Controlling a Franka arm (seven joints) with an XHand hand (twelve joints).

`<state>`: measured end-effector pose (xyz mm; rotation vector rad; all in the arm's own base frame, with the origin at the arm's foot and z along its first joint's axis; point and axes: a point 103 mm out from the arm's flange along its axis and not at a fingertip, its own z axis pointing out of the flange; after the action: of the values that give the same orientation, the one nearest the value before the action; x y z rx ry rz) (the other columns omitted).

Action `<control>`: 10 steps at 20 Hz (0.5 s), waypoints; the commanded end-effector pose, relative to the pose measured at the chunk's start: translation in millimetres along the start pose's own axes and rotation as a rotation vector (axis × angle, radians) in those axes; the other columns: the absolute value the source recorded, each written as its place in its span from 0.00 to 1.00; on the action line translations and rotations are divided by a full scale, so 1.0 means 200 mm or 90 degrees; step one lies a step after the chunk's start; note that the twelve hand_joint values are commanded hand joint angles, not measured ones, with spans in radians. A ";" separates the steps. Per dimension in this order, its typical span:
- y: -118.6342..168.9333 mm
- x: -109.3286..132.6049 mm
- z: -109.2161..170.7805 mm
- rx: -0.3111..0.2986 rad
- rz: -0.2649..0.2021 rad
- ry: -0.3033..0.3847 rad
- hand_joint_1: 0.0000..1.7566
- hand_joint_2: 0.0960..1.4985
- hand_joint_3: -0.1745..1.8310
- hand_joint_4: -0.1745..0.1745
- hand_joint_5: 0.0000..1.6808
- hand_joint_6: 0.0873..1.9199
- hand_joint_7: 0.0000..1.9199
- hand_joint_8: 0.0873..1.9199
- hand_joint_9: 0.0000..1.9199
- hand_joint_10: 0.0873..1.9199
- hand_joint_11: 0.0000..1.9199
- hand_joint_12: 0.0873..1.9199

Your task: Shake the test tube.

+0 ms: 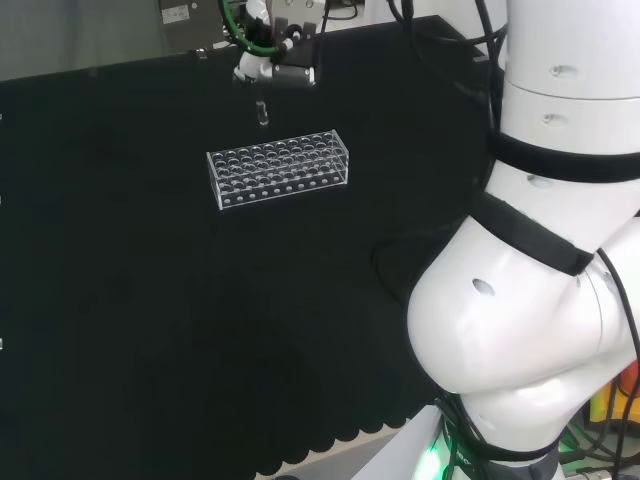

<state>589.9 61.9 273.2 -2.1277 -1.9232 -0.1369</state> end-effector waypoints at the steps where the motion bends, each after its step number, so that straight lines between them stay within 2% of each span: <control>1: -0.04 -0.01 -0.14 -0.019 0.015 -0.004 0.70 0.40 0.38 0.00 0.82 0.20 0.91 0.21 0.85 0.22 0.68 0.41; 6: -0.07 0.02 -0.22 -0.029 0.005 -0.007 0.70 0.40 0.38 0.00 0.82 0.20 0.91 0.21 0.85 0.22 0.68 0.41; 10: -0.11 0.09 -0.24 -0.025 -0.009 0.016 0.70 0.40 0.39 0.00 0.82 0.20 0.91 0.21 0.85 0.22 0.68 0.41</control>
<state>581.3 57.0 320.6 -2.1625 -1.9371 -0.1830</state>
